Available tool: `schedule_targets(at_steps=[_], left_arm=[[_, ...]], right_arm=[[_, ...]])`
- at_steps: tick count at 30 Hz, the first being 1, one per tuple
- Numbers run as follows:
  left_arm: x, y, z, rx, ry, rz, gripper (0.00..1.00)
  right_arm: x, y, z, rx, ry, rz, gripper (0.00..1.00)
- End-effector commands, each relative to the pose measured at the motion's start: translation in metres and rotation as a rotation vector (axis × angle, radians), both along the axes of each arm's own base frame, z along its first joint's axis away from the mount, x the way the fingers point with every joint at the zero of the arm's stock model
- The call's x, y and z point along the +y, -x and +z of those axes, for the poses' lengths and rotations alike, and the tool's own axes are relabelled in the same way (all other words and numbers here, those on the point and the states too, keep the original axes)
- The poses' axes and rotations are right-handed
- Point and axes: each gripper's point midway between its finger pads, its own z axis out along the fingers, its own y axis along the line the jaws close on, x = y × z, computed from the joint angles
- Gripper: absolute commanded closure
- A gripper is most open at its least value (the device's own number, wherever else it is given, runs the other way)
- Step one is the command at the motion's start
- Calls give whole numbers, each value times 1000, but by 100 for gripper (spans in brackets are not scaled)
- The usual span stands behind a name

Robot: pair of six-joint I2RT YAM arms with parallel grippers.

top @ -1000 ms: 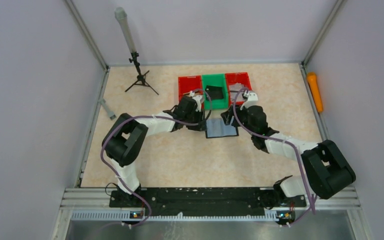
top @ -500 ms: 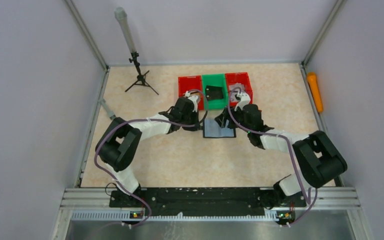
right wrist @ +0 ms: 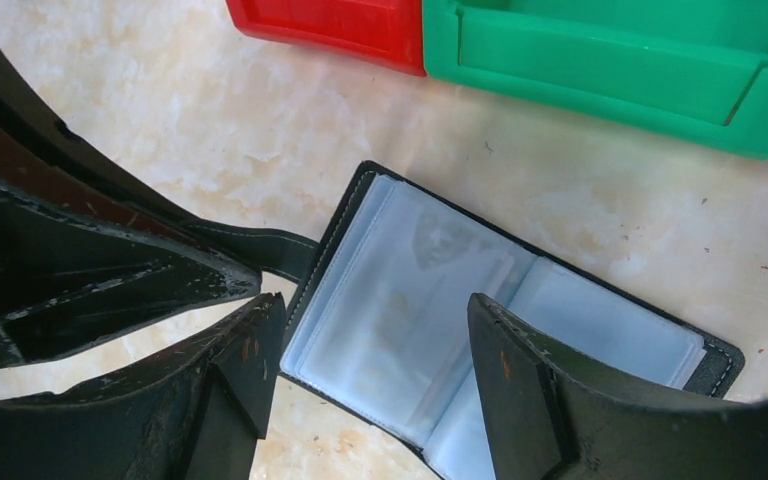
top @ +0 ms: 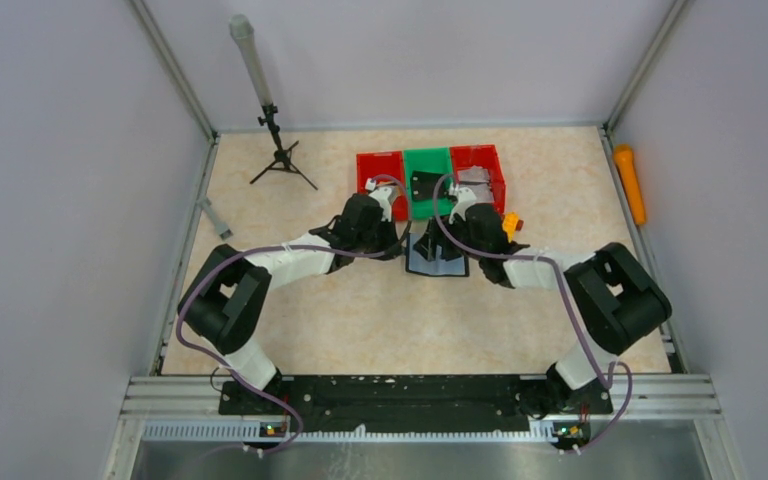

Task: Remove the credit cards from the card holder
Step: Remove the credit card from the card holder.

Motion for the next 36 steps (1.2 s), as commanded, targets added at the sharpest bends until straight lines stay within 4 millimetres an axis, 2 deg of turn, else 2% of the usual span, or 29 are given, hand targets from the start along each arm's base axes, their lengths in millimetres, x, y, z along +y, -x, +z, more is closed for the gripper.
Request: schedule_targets(at_steps=[1,6,15,21,24,27,30,36], left_arm=[[-8,-5,20,-54,58,-14,100],[-9,-3,21,-57,63,-25,100],[-7,-3,23,-62,60,-22,100],[-3,-5,22,-63,42,1,100],[-3,-5,22,-64,42,3,100],[-1,-6,22,-66,34,11,100],[1,-7,20,-62,24,19,100],[4,-9,18,-61,7,37,100]], right_arm=[[14,-6,6,-19,34,36,32],[16,-9,-7,10,100,27,33],[7,-18,-31,80,211,-17,44],[-6,-24,-29,72,265,-81,62],[-13,-27,-30,70,294,-109,79],[-18,-29,-28,68,315,-133,91],[-27,-32,-24,50,342,-174,91],[-54,-41,-11,0,457,-267,85]])
